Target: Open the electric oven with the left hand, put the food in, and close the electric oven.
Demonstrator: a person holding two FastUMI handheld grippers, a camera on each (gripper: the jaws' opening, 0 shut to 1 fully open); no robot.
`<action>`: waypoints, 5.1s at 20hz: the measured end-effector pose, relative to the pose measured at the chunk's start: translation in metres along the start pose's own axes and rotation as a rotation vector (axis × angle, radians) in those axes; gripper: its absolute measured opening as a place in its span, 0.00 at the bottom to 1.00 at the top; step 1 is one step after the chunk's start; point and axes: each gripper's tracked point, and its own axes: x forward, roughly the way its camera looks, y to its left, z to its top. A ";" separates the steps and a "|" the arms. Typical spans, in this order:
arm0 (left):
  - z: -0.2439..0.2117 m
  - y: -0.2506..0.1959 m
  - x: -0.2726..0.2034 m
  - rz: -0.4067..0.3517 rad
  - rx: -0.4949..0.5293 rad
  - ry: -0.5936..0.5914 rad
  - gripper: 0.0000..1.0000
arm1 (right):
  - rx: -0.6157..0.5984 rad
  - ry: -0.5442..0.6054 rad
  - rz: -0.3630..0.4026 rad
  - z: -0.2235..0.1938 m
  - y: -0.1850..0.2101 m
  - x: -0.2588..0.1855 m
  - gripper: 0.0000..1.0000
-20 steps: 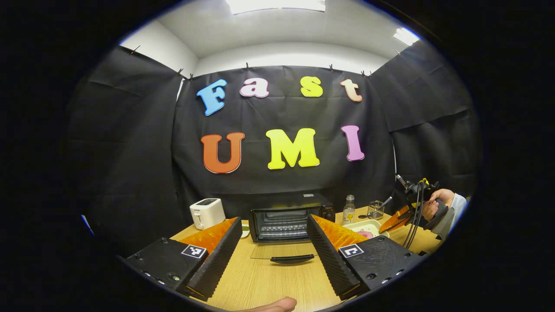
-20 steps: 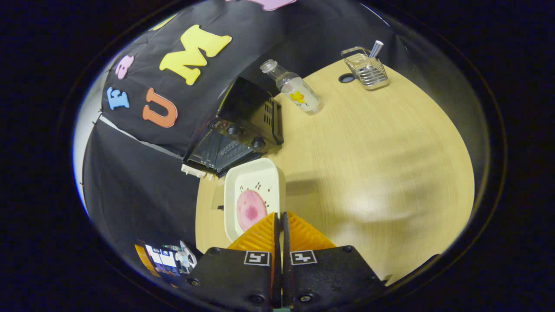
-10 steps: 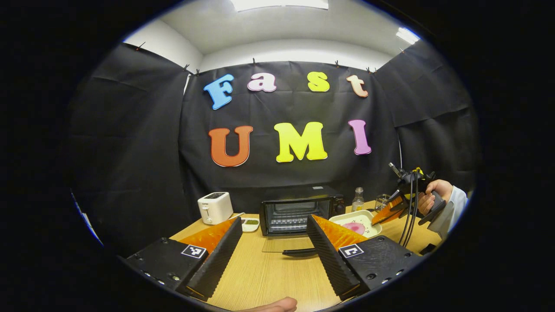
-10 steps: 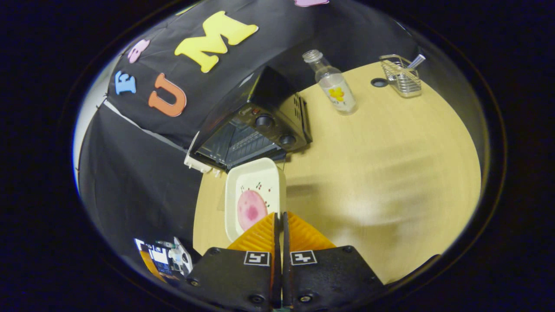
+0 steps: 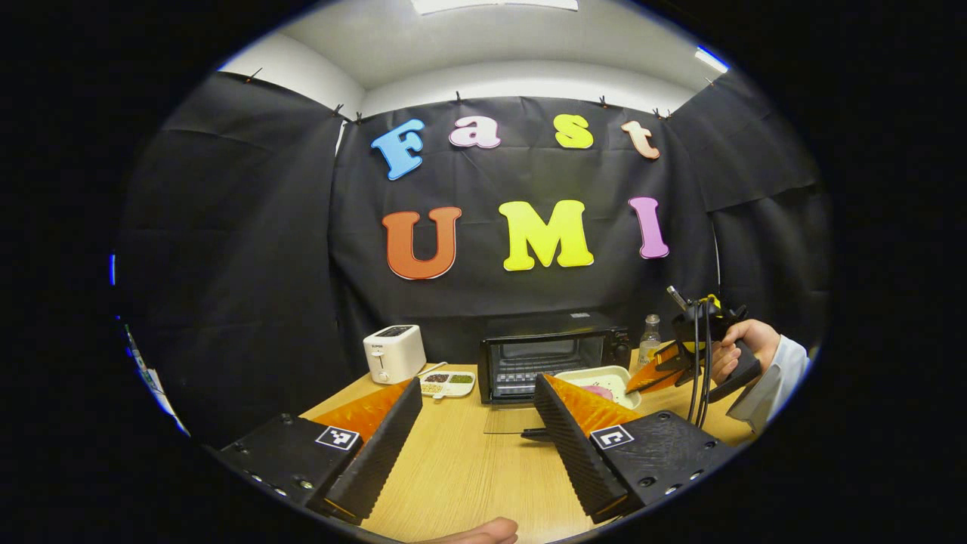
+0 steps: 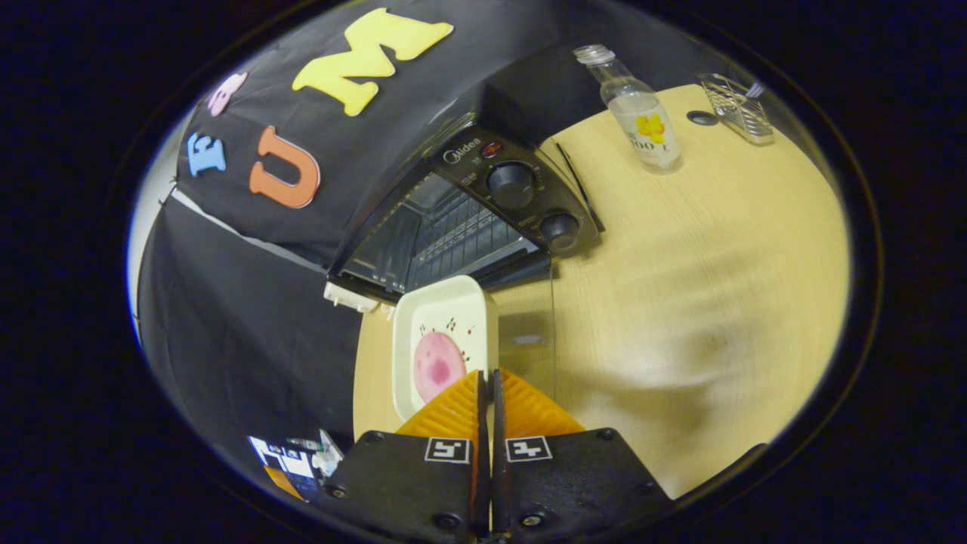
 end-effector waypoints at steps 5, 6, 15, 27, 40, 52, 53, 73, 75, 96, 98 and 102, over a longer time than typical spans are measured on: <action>-0.014 0.000 0.007 -0.023 0.005 0.008 0.95 | 0.114 -0.087 0.016 0.012 0.019 0.046 0.01; -0.017 0.001 0.009 -0.021 0.005 0.011 0.95 | 0.149 -0.111 0.022 0.015 0.024 0.054 0.01; -0.033 0.009 0.030 0.011 -0.020 0.031 0.95 | 0.431 -0.394 0.097 0.045 0.042 0.103 0.05; -0.051 0.020 0.037 0.034 -0.013 0.082 0.95 | 0.305 -0.540 0.208 0.101 0.057 0.136 0.06; -0.067 -0.001 0.042 -0.013 -0.035 0.133 0.95 | 0.266 -0.578 0.231 0.110 0.058 0.137 0.29; -0.099 0.000 0.024 -0.003 -0.054 0.215 0.95 | -0.241 -0.649 0.060 0.042 0.065 0.065 0.84; -0.098 0.000 0.023 -0.004 -0.064 0.214 0.95 | -0.267 -0.652 0.047 0.036 0.063 0.057 0.99; -0.160 -0.107 0.070 -0.161 -0.077 0.412 0.96 | -0.590 -0.963 -0.039 -0.023 0.053 -0.272 0.94; -0.175 -0.123 0.079 -0.188 -0.055 0.460 0.96 | -0.607 -1.039 -0.039 -0.028 0.046 -0.314 0.94; -0.216 -0.152 0.136 -0.199 -0.020 0.659 0.96 | -0.634 -1.189 -0.167 -0.030 -0.015 -0.408 0.95; -0.211 -0.152 0.135 -0.198 -0.017 0.655 1.00 | -0.641 -1.190 -0.185 -0.033 -0.015 -0.411 0.95; -0.203 -0.152 0.136 -0.196 -0.018 0.642 0.96 | -0.656 -1.189 -0.215 -0.041 -0.013 -0.419 0.95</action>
